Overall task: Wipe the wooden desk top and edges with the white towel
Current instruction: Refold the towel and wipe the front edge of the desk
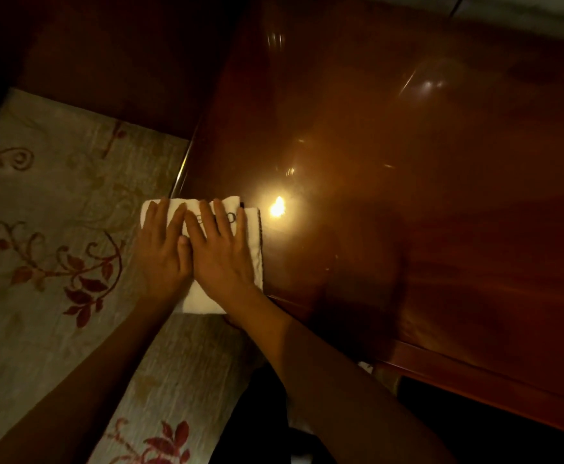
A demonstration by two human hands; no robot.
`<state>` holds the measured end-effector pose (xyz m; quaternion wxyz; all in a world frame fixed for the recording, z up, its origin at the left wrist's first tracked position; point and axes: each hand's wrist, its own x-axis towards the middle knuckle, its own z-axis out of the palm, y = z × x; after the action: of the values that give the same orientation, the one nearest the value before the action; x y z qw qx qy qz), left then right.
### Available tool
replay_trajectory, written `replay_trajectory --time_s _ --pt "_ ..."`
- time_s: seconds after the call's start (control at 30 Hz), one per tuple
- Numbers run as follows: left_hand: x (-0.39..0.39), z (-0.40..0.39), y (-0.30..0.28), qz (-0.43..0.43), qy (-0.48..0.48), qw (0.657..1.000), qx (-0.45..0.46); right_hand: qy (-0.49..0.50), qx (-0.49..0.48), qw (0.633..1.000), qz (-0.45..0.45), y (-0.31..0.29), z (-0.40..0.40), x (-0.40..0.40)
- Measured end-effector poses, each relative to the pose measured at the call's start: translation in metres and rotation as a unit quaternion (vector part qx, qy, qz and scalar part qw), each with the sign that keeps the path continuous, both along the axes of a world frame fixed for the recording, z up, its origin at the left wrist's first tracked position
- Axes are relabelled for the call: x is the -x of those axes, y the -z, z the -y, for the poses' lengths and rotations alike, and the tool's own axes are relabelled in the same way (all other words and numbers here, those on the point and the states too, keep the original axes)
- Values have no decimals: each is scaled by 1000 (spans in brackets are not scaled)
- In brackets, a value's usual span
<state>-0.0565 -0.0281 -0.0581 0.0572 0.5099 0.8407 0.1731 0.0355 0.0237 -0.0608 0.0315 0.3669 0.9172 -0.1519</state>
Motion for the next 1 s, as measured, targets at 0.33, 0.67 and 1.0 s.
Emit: replay_trajectory --time_s 0.33,0.67,1.0 --pt "-129 -5 11 -9 26 997 79 29 -21 999 8 8 -4 -140" --pt "-290 -24 5 -12 110 987 119 123 -49 991 36 3 -6 -305" --pt "-400 -38 9 -19 188 973 134 211 -66 971 -93 9 -6 -420"
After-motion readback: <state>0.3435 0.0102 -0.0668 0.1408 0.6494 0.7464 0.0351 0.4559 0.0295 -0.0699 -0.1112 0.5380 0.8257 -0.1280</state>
